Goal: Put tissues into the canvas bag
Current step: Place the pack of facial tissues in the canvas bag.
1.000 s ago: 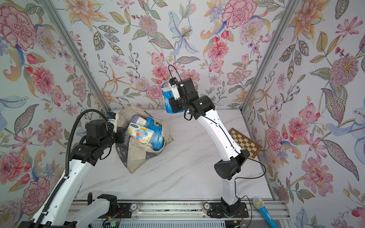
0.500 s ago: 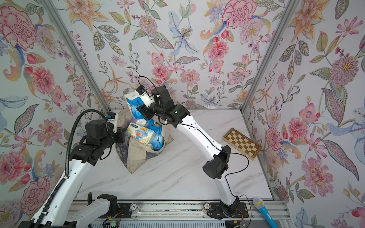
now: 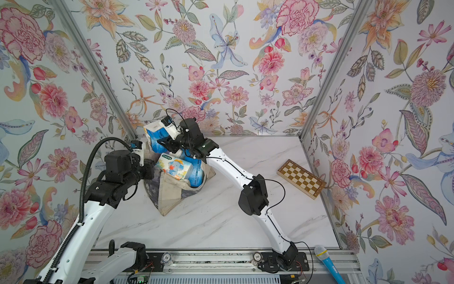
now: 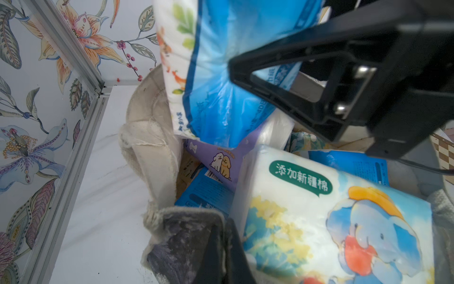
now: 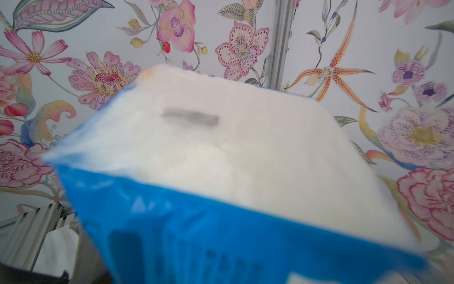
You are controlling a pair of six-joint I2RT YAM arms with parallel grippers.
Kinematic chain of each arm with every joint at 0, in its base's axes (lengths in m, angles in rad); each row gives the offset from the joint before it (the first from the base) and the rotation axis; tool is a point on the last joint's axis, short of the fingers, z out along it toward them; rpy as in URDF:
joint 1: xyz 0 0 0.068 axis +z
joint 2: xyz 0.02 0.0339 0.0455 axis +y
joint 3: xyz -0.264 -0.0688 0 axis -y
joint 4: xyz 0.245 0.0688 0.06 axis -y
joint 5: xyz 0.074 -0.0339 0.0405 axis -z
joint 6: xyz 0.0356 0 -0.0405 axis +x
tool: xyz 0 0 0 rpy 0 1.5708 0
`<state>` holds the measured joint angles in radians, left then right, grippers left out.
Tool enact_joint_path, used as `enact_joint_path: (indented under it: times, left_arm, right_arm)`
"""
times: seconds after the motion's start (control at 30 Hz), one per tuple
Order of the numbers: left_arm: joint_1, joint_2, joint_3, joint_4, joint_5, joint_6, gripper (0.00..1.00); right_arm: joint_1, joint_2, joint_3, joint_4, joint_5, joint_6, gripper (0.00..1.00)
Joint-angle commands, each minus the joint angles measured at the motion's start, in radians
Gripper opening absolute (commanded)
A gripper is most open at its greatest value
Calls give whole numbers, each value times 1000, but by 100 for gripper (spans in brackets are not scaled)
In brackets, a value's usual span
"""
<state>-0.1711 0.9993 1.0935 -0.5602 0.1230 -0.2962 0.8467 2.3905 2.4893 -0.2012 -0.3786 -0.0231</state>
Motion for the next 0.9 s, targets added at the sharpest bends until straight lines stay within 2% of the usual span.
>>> enact_joint_path:
  times: [0.0,0.17,0.5,0.77,0.87]
  left_arm:
    - [-11,-16,-5,9,-8,-7,0]
    - [-11,-31,5,2,-17,-5,0]
    - [-11,-25,44,-13,-55,8,0]
    - [-10,-29,86,-47,-130,6,1]
    - [-10,-31,97,-59,-158,2,1]
  right_arm:
    - [-5,5,66,95,-68,54,44]
    - [-9,16,66,-40,-58,36,42]
    - [-19,-9,33,-395,67,-111,42]
    - [-19,-27,26,-506,352,-214,42]
    - [-21,-27,22,-536,422,-259,42]
